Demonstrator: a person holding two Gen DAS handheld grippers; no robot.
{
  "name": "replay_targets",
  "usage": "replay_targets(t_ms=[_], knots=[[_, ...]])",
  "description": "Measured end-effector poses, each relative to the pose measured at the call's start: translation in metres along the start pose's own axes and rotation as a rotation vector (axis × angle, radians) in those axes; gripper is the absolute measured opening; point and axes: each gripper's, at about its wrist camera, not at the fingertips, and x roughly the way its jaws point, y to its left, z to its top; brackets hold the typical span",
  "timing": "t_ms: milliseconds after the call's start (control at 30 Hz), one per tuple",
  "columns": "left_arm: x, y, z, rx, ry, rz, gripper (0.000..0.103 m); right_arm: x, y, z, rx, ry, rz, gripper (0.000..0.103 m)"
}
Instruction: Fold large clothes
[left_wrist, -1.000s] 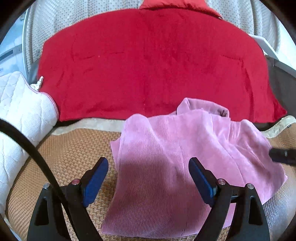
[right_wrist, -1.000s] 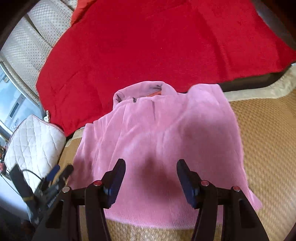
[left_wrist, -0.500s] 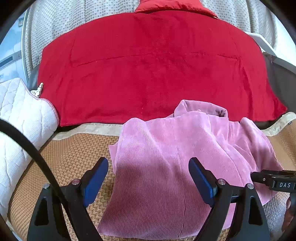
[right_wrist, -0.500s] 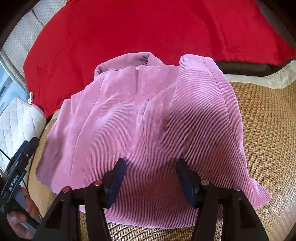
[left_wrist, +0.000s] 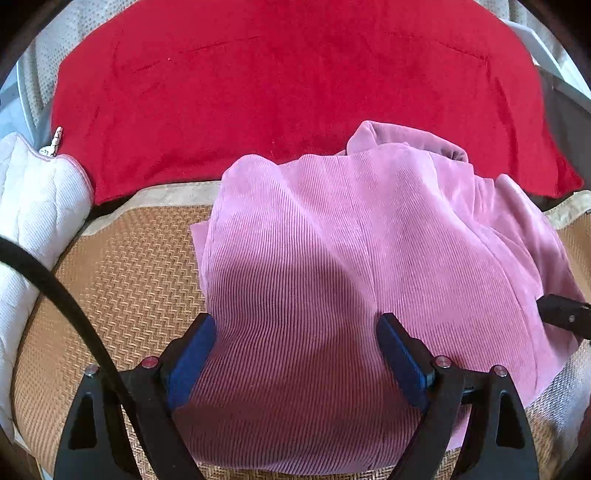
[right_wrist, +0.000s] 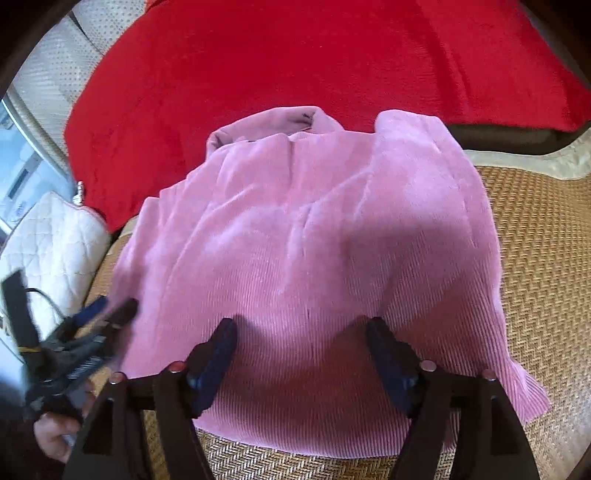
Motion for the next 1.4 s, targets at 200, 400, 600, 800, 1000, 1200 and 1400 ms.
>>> replay_targets(t_ms=[200, 400, 600, 800, 1000, 1200, 1400], knots=[[-0.035, 0.001, 0.008, 0.0, -0.095, 0.038, 0.09, -0.024, -0.004, 0.0, 0.059, -0.053, 0.082, 0.07], [-0.061, 0.025, 0.002, -0.146, -0.152, -0.016, 0.09, -0.039, 0.017, 0.001, -0.012, -0.119, 0.085, 0.039], [-0.02, 0.036, -0.014, -0.139, 0.0, 0.111, 0.09, -0.012, 0.036, 0.0, -0.051, -0.058, 0.075, 0.039], [-0.004, 0.042, -0.016, -0.132, 0.052, 0.069, 0.09, 0.005, 0.027, -0.001, -0.012, 0.012, 0.096, 0.039], [-0.033, 0.035, -0.006, -0.056, -0.08, 0.112, 0.09, -0.021, 0.034, 0.003, -0.051, -0.096, 0.055, 0.039], [-0.011, 0.045, -0.002, -0.086, -0.017, 0.126, 0.09, -0.028, -0.01, 0.017, 0.088, -0.133, 0.001, 0.039], [0.001, 0.052, -0.004, -0.12, 0.043, 0.093, 0.092, -0.002, -0.023, 0.015, 0.12, -0.02, -0.004, 0.04]])
